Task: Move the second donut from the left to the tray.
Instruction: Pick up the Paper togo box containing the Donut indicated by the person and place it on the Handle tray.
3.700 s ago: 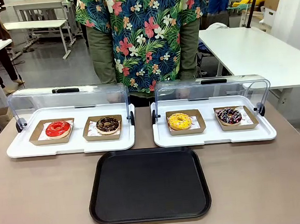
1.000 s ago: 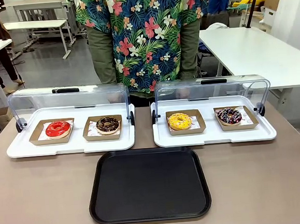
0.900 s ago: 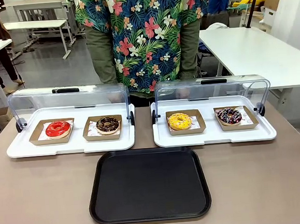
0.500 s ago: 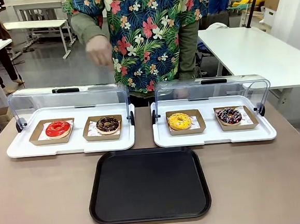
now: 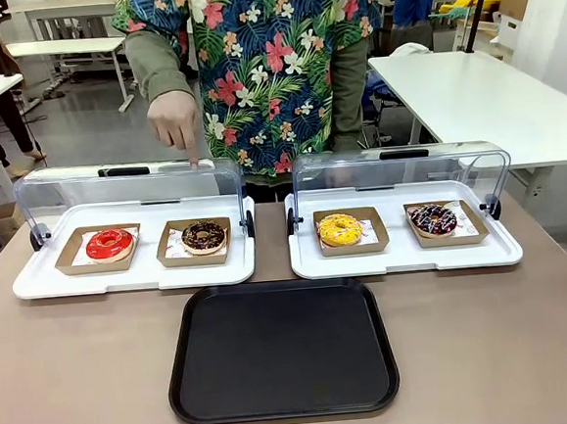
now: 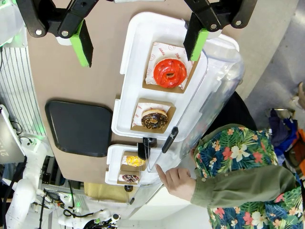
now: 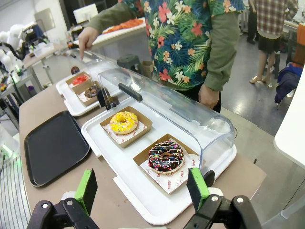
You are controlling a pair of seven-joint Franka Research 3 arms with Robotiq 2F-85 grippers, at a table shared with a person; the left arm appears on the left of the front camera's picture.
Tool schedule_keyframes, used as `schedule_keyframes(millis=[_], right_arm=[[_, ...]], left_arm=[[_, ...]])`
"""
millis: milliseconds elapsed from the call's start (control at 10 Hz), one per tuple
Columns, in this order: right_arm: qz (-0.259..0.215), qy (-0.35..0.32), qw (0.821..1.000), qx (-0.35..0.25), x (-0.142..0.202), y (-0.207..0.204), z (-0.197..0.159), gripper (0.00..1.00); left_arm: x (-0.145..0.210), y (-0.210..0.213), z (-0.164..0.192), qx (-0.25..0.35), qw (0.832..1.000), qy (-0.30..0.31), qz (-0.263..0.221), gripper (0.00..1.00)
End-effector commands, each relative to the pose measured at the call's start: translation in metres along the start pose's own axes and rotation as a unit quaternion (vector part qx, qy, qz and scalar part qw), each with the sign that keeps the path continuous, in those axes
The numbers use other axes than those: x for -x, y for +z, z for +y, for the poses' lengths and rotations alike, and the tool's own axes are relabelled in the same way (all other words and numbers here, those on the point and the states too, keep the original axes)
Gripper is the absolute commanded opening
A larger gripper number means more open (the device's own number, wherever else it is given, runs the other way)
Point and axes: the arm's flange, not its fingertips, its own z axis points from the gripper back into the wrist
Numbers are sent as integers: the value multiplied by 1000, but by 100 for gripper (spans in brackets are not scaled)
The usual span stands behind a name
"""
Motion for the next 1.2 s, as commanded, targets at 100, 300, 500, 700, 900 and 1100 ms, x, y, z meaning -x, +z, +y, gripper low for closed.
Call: schedule_keyframes(millis=[100,300,500,700,900,1100], right_arm=[[-3,-2,1000,-1,-3,0,1,100],[-3,-2,1000,-1,-3,0,1,100],[-3,-2,1000,-1,-3,0,1,100],[-3,-2,1000,-1,-3,0,1,100],[-3,-2,1000,-1,-3,0,1,100],[-3,-2,1000,-1,-3,0,1,100]], left_arm=[[-2,-2,-6,-4,1000,7,6,100],[-2,-2,-6,-4,1000,7,6,100],[-2,-2,-6,-4,1000,7,6,100],[-2,-2,-6,-4,1000,7,6,100],[-2,-2,-6,-4,1000,7,6,100],[-2,-2,-6,-4,1000,7,6,100]])
